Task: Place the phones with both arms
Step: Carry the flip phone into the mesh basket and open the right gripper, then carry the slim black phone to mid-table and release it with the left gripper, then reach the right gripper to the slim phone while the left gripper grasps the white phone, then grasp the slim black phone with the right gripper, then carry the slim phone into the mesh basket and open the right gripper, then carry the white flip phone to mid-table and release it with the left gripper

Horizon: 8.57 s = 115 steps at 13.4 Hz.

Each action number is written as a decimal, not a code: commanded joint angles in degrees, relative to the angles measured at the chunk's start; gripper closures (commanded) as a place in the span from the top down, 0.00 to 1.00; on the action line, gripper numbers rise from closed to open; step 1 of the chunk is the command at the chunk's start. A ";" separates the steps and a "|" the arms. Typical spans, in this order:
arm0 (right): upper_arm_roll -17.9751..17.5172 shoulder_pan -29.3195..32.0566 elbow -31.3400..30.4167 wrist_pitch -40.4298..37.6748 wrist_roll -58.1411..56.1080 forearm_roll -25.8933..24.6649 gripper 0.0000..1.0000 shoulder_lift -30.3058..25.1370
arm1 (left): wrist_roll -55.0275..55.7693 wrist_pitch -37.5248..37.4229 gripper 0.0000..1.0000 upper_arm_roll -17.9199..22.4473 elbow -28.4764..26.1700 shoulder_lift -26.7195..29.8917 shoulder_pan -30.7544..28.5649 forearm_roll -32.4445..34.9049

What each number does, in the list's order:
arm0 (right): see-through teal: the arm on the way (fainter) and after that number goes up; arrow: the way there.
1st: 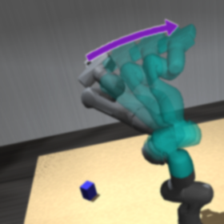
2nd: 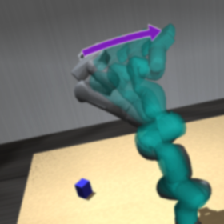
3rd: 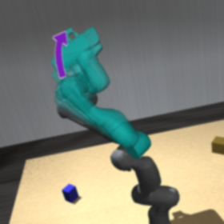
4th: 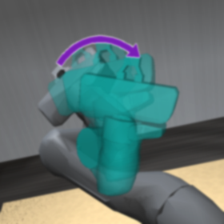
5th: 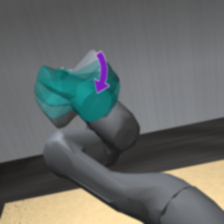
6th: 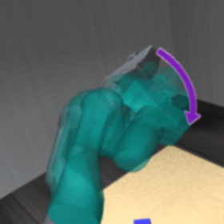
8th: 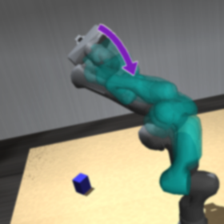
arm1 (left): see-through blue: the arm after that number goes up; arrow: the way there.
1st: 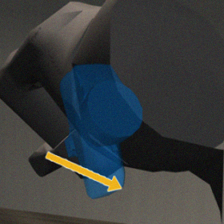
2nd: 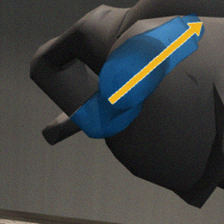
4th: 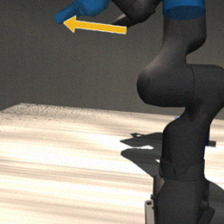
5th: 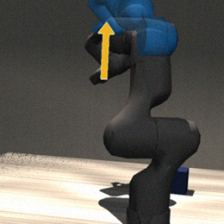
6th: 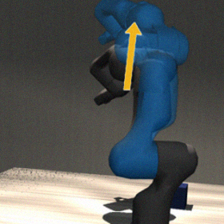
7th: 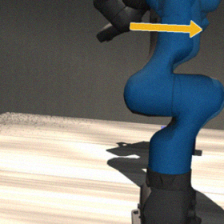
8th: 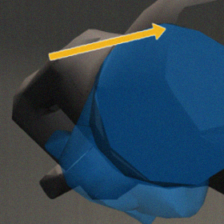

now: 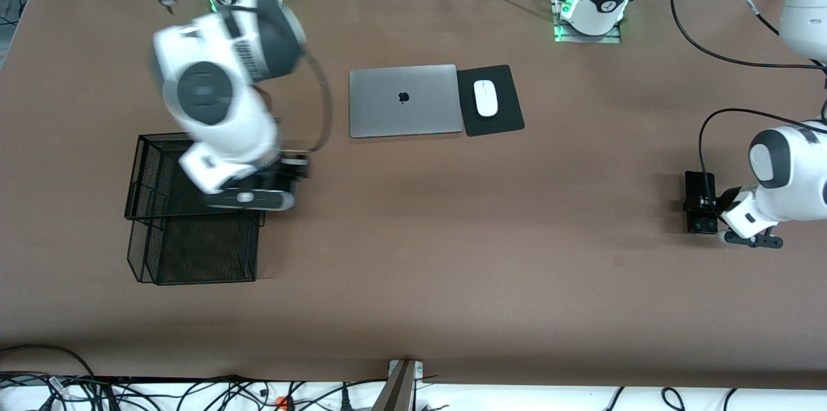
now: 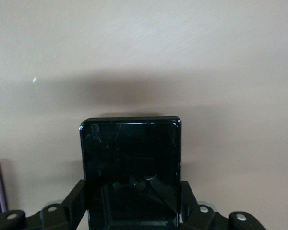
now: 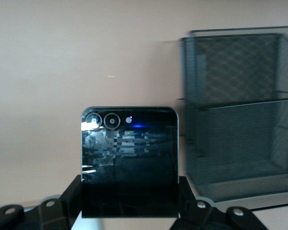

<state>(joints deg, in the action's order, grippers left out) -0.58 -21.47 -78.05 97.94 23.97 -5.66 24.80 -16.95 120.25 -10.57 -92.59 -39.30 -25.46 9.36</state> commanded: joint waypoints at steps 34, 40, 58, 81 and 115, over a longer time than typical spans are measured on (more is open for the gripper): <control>10.02 0.38 -8.44 1.11 -9.69 9.44 1.00 -7.23 | 63.72 -9.13 1.00 -2.26 8.65 4.57 34.01 -8.04; -4.52 -5.84 -0.80 4.96 3.61 4.70 1.00 4.70 | 30.80 -18.65 1.00 -1.99 8.66 7.21 17.58 6.72; -4.52 -22.30 1.23 36.61 7.58 -8.58 1.00 27.31 | -17.51 17.21 1.00 -2.08 -0.13 -4.30 -14.89 6.81; -4.69 -22.12 15.97 12.40 14.70 -7.79 0.00 23.72 | -17.33 18.18 1.00 -1.47 0.92 -6.76 -16.12 9.19; 25.10 -11.05 -44.91 30.55 -16.59 8.30 0.95 -14.26 | 30.44 -7.78 0.45 -3.58 16.66 -7.89 31.32 -14.18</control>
<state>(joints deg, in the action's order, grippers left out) 24.63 -32.98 -123.68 128.45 8.05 1.32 10.27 8.26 108.70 -15.12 -76.64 -45.78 2.26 -1.66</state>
